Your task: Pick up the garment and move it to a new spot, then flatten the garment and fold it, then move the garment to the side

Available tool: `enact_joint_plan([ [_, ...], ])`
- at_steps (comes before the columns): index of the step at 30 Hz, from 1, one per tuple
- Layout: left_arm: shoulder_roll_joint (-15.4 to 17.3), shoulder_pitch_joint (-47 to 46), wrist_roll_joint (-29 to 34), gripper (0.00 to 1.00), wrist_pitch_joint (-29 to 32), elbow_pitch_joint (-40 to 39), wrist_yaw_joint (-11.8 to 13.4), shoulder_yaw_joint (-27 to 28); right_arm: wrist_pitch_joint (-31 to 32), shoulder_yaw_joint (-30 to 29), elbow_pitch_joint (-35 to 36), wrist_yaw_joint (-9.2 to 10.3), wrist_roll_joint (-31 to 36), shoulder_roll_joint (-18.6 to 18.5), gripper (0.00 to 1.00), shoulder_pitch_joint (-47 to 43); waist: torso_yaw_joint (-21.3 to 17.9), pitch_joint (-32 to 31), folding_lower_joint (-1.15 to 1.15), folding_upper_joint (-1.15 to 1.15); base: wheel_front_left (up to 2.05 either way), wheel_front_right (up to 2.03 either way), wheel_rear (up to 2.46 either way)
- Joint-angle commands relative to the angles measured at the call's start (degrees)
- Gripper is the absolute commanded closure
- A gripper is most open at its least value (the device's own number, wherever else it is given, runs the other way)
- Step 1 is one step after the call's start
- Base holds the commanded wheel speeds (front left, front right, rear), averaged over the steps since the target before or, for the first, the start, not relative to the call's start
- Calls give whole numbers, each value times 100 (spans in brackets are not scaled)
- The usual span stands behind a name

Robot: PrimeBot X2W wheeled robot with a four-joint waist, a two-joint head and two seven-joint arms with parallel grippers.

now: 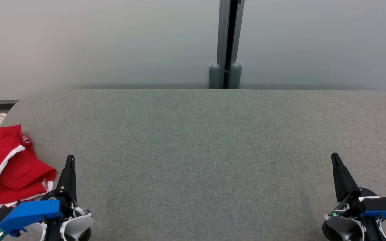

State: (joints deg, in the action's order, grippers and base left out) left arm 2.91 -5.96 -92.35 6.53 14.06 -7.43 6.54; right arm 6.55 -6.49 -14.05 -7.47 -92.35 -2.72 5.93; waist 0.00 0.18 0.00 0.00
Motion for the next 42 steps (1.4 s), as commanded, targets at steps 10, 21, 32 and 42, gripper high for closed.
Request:
enact_joint_plan([
  [10, -7, -56, -11, 100, 15, -28, -12, 3, 10, -12, 20, -5, -11, -36, 100, 64, 0, 0, 0, 0, 0, 0, 0],
  [21, -7, -56, -11, 100, 15, -28, -13, 3, 10, -12, 20, -5, -11, -36, 100, 64, 0, 0, 0, 0, 0, 0, 0],
  [32, -7, -56, -11, 100, 15, -28, -13, 3, 10, -12, 20, -5, -11, -36, 100, 64, 0, 0, 0, 0, 0, 0, 0],
  [42, -7, -57, -11, 100, 15, -28, -13, 3, 10, -12, 20, -5, -11, -36, 100, 65, 0, 0, 0, 0, 0, 0, 0],
])
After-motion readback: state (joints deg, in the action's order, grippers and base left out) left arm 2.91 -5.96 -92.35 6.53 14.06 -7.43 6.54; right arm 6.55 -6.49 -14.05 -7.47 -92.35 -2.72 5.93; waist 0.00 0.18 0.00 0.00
